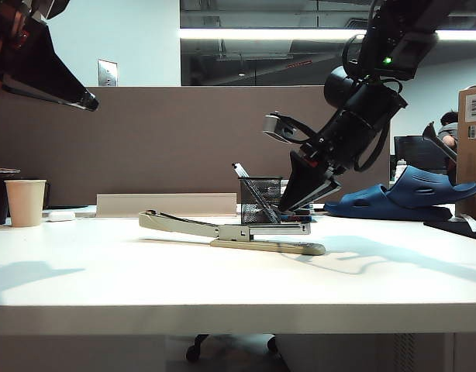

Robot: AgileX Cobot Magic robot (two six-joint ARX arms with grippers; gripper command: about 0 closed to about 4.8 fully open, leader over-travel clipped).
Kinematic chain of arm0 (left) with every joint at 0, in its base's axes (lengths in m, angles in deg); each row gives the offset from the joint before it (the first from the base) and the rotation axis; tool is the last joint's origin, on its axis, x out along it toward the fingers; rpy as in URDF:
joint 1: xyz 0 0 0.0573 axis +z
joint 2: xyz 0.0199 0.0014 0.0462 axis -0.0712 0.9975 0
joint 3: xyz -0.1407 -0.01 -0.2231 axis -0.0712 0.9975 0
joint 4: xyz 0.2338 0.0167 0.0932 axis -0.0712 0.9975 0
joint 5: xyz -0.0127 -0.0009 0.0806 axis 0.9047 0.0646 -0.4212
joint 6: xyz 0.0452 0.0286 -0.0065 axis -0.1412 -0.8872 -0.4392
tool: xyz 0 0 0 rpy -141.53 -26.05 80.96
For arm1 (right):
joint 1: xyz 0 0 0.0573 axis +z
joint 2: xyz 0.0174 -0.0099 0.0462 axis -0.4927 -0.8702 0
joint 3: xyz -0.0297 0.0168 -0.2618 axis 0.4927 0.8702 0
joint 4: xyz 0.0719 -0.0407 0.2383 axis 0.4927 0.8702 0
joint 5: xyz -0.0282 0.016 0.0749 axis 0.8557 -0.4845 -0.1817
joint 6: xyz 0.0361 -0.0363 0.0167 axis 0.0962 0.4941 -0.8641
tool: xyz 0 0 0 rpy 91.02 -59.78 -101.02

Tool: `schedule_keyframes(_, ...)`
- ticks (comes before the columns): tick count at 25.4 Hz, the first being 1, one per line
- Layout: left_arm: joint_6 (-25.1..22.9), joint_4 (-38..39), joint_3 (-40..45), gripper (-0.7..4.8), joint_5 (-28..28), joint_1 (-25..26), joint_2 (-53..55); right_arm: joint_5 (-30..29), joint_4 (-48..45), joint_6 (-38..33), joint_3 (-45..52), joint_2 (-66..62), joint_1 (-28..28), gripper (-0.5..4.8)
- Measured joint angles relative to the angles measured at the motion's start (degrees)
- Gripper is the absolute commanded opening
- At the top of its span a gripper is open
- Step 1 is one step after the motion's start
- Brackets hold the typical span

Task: Pick up a set of staples and put them into the open stapler.

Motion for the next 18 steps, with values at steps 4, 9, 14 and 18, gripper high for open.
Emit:
schedule_keyframes(4,0.00,0.00,0.00,-0.05,0.00,0.00,0.00,0.42,0.87,0.00,0.09,-0.04,0.07,1.17)
schedule_keyframes(9,0.00,0.02,0.00,-0.05,0.00,0.00,0.00,0.42,1.11,0.00,0.09,-0.04,0.15,1.17)
schedule_keyframes(14,0.00,0.02,0.00,-0.05,0.00,0.00,0.00,0.61,1.97,0.20,0.09,-0.04,0.68,0.40)
schedule_keyframes(18,0.00,0.02,0.00,-0.05,0.00,0.02,0.00,0.96,2.10,0.20,0.09,-0.04,0.70,0.47)
